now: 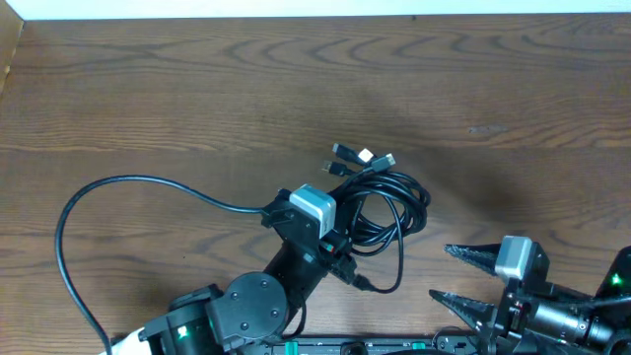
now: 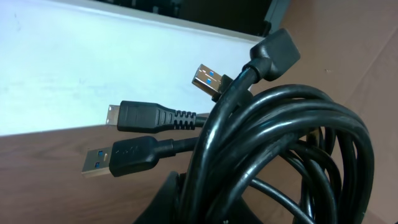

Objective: Untangle cables
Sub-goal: 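Move the open right gripper back toward the cable bundle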

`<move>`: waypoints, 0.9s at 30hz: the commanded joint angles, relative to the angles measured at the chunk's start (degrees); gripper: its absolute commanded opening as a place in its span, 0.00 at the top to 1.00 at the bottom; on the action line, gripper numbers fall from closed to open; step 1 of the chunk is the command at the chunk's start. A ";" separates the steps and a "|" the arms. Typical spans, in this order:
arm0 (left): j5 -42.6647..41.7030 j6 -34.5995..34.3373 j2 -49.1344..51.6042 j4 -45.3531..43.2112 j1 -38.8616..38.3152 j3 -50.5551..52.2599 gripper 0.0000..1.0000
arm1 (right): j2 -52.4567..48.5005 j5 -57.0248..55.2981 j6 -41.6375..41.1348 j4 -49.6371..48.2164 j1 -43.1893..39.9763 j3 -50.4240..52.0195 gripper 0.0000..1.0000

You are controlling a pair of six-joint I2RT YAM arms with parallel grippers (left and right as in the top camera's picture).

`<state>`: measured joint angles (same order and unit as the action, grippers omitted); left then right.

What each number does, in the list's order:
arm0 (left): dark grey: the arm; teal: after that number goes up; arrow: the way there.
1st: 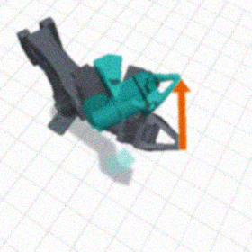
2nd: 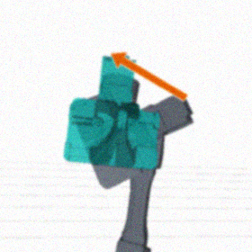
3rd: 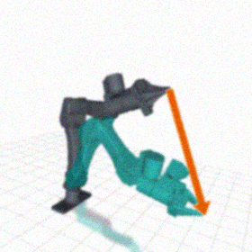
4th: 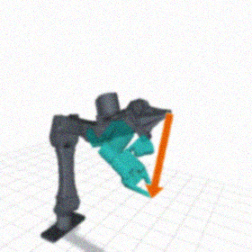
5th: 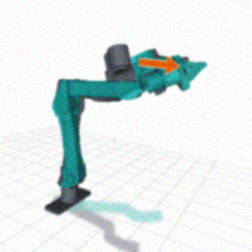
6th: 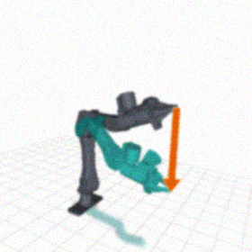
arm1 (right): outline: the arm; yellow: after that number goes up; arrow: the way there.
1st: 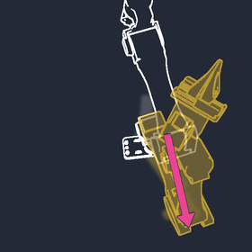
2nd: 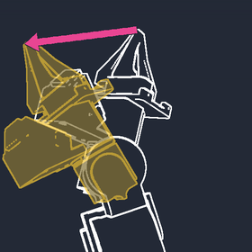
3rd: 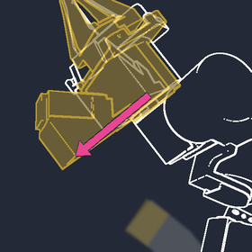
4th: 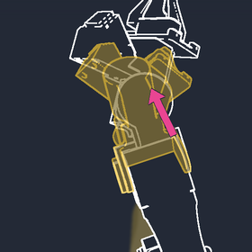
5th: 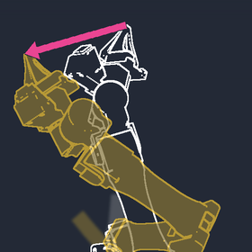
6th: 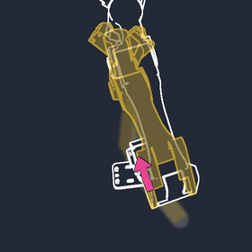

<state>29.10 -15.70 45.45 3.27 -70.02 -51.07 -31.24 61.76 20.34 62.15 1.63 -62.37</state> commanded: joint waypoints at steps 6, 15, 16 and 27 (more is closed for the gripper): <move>1.27 -6.12 -0.22 -0.52 -0.11 -1.81 0.93 | -0.26 -4.24 -9.70 -8.61 -0.04 0.24 0.44; 0.92 -7.56 0.94 -1.86 -1.73 -1.81 0.93 | -0.26 4.85 -9.03 -13.81 -0.02 0.24 0.30; 0.92 -7.56 1.09 -2.14 -2.12 -1.81 0.93 | -0.26 4.81 -8.66 -13.79 -0.02 0.24 0.30; 0.92 -7.54 1.62 -3.58 -7.65 -1.84 0.93 | -0.26 -6.78 -13.92 -15.06 -0.04 0.24 0.42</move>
<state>29.08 -22.55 47.16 0.58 -76.71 -51.07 -31.27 57.47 8.84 47.48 1.63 -62.28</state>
